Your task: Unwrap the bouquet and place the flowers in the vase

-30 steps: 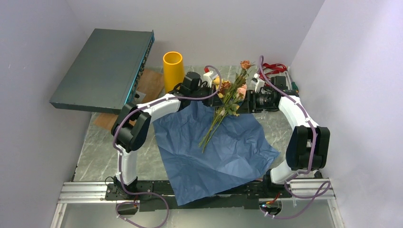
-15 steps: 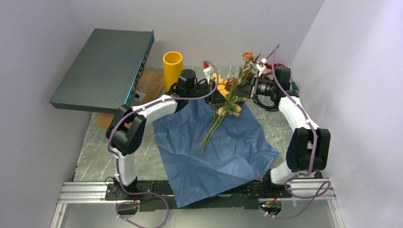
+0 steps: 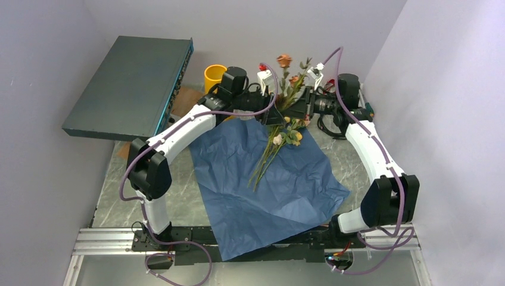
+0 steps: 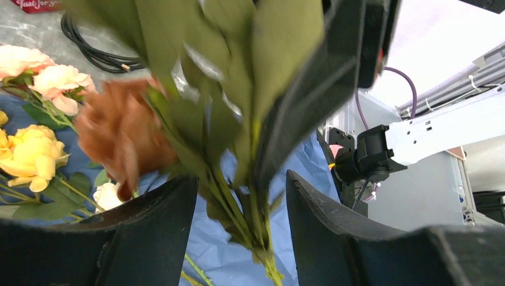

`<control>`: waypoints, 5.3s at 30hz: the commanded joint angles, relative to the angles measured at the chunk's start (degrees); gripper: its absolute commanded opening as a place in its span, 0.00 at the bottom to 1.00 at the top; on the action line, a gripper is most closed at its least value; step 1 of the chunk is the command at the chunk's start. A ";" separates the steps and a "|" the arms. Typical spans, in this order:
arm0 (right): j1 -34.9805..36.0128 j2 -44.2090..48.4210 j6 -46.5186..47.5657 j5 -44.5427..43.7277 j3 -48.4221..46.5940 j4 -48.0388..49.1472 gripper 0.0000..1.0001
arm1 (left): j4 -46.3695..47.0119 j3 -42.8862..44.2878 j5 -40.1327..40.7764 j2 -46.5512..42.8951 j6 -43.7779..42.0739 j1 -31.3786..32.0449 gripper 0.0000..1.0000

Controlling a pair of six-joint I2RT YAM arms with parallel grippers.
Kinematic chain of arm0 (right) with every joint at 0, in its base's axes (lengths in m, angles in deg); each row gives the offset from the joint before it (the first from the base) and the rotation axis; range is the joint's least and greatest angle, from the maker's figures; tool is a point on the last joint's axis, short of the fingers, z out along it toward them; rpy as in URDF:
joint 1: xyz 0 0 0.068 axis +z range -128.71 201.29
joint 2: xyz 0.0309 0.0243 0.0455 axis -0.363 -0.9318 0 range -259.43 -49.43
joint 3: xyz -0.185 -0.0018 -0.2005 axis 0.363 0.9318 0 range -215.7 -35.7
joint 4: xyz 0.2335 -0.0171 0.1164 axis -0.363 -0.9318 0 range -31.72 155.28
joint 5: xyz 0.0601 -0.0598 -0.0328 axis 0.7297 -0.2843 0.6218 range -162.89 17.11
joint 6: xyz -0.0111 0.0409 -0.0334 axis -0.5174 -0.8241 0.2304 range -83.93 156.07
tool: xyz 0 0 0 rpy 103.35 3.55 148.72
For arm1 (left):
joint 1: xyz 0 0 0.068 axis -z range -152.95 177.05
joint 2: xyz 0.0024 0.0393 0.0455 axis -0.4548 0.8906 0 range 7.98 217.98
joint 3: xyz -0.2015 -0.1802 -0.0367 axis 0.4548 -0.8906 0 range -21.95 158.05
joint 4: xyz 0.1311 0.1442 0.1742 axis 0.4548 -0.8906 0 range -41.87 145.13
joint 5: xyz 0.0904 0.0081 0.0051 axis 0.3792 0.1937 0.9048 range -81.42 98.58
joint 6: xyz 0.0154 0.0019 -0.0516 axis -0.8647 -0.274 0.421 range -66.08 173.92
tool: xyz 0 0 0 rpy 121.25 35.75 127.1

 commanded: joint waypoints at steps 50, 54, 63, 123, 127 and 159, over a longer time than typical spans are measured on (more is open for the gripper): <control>0.34 15.73 13.90 -28.62 1.59 -6.68 1.00 | 16.71 13.09 44.18 -7.17 -10.85 -20.56 0.00; 0.39 16.53 16.96 -25.50 2.43 -7.22 1.00 | 14.69 10.41 43.04 -5.73 -10.87 -20.56 0.00; 0.41 13.81 16.35 -23.31 1.55 -10.24 1.00 | 6.19 13.28 41.23 1.79 -10.96 -20.58 0.12; -12.17 7.36 16.40 -43.39 3.78 -26.47 1.00 | -27.27 33.12 26.88 29.28 -13.03 7.46 0.44; -12.43 7.59 16.83 -43.30 4.22 -26.59 1.00 | -23.88 34.54 27.97 32.71 -12.36 7.44 0.46; -13.66 7.52 16.79 -36.92 4.30 -25.30 0.97 | -0.90 29.53 24.95 22.47 3.51 5.64 0.00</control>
